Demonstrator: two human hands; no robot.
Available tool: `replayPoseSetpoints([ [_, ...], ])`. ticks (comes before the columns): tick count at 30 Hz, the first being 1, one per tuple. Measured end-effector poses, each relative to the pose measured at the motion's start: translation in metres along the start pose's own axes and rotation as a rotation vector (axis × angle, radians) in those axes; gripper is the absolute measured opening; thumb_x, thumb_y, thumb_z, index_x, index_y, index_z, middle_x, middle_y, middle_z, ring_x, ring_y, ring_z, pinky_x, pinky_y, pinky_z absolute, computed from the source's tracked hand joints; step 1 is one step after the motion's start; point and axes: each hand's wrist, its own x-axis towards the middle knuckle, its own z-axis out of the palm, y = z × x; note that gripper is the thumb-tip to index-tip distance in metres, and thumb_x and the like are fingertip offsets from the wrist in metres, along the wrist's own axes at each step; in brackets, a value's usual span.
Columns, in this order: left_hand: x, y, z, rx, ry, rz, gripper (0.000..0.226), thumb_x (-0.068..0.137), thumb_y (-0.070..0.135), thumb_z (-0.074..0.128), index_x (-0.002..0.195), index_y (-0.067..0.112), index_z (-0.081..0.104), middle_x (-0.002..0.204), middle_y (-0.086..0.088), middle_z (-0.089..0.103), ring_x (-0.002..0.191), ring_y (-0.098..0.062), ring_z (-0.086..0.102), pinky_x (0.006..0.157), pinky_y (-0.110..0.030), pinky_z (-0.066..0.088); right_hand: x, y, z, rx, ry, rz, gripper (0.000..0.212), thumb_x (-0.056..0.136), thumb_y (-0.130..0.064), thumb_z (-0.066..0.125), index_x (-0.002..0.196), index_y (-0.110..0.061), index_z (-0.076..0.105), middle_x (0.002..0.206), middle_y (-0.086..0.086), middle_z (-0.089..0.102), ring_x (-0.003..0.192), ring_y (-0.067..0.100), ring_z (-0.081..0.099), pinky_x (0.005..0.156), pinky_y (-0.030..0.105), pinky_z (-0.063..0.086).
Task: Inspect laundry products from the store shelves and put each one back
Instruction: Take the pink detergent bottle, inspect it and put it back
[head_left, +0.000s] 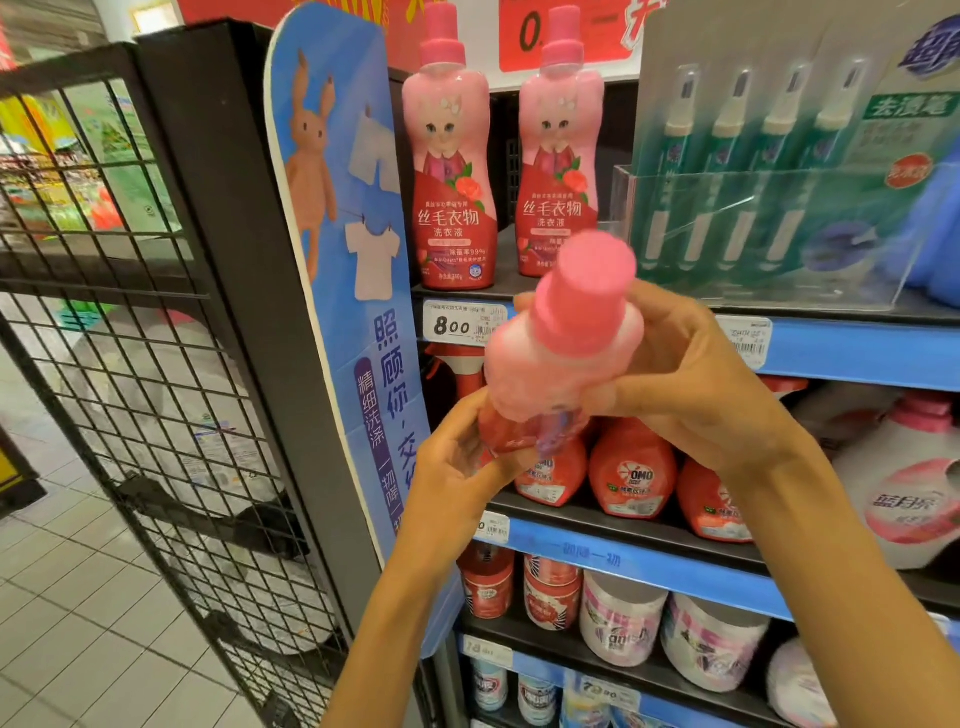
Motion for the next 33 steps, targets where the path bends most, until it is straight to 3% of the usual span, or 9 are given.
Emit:
replayPoseSetpoints([
  [5,-0.006,0.005,0.002,-0.023,0.012,-0.023,0.038,0.074,0.031,0.079,0.11,0.029,0.066,0.107,0.005,0.073,0.102,-0.012,0.067,0.083,-0.021,0.054,0.013,0.004,0.004,0.046,0.134,0.02,0.053,0.079,-0.034,0.069,0.127,-0.021,0.053,0.121,0.0,0.065,0.114,0.021,0.061,0.088,0.031,0.052],
  [7,-0.006,0.007,0.003,-0.044,0.022,-0.035,0.036,0.074,0.033,0.075,0.109,0.027,0.066,0.106,0.005,0.073,0.1,-0.013,0.069,0.079,-0.021,0.055,0.019,0.003,0.006,0.018,0.201,0.08,0.053,0.083,-0.043,0.06,0.13,-0.022,0.05,0.121,0.007,0.066,0.109,0.025,0.062,0.072,0.028,0.056],
  [9,-0.006,0.01,0.004,-0.067,0.034,-0.043,0.04,0.071,0.035,0.069,0.108,0.024,0.066,0.104,0.005,0.074,0.096,-0.014,0.07,0.075,-0.019,0.055,0.024,0.005,0.006,-0.05,0.258,0.102,0.053,0.085,-0.047,0.054,0.13,-0.018,0.051,0.119,0.022,0.063,0.102,0.042,0.06,0.066,0.043,0.057],
  [12,-0.003,0.012,0.005,-0.112,0.055,-0.041,0.046,0.069,0.035,0.067,0.113,0.023,0.061,0.104,0.006,0.074,0.096,-0.012,0.07,0.074,-0.019,0.056,0.033,0.007,0.007,-0.113,0.349,0.087,0.054,0.087,-0.046,0.048,0.129,-0.011,0.052,0.119,0.026,0.062,0.111,0.051,0.055,0.093,0.07,0.036],
  [16,0.007,0.018,0.009,-0.066,0.048,-0.003,0.048,0.073,0.035,0.067,0.12,0.026,0.057,0.111,0.009,0.071,0.105,-0.009,0.066,0.082,-0.02,0.054,0.052,-0.003,0.007,-0.092,0.425,0.036,0.044,0.099,-0.033,0.042,0.131,-0.003,0.048,0.108,0.013,0.069,0.096,0.025,0.068,0.082,0.037,0.056],
  [19,0.022,0.028,0.011,-0.068,0.087,0.053,0.052,0.073,0.03,0.069,0.123,0.019,0.059,0.11,0.008,0.071,0.102,-0.006,0.067,0.079,-0.016,0.053,0.068,-0.014,0.004,-0.109,0.442,-0.002,0.046,0.097,-0.038,0.045,0.126,-0.002,0.048,0.083,0.003,0.069,0.07,0.016,0.065,0.058,0.028,0.049],
  [22,0.045,0.036,0.012,-0.03,0.125,0.114,0.04,0.082,0.014,0.068,0.121,0.015,0.061,0.104,0.009,0.073,0.099,-0.003,0.067,0.078,-0.012,0.05,0.082,-0.021,0.001,-0.127,0.423,-0.071,0.031,0.102,-0.029,0.041,0.12,-0.004,0.049,0.073,-0.004,0.067,0.061,0.008,0.064,0.051,0.021,0.047],
  [29,0.087,0.035,0.015,0.029,0.19,0.142,0.041,0.087,0.003,0.064,0.127,0.009,0.055,0.114,-0.001,0.067,0.101,-0.001,0.064,0.091,-0.018,0.051,0.109,-0.028,-0.008,-0.251,0.455,-0.15,0.023,0.102,-0.021,0.042,0.116,-0.006,0.052,0.103,0.013,0.065,0.09,0.022,0.067,0.075,0.036,0.057],
  [33,0.099,0.032,0.013,0.071,0.242,0.162,0.045,0.087,0.005,0.066,0.13,0.005,0.054,0.116,-0.005,0.067,0.102,-0.002,0.065,0.09,-0.019,0.051,0.115,-0.029,-0.012,-0.317,0.492,-0.161,0.033,0.099,-0.025,0.046,0.12,0.0,0.049,0.105,0.02,0.063,0.089,0.026,0.067,0.072,0.033,0.057],
])
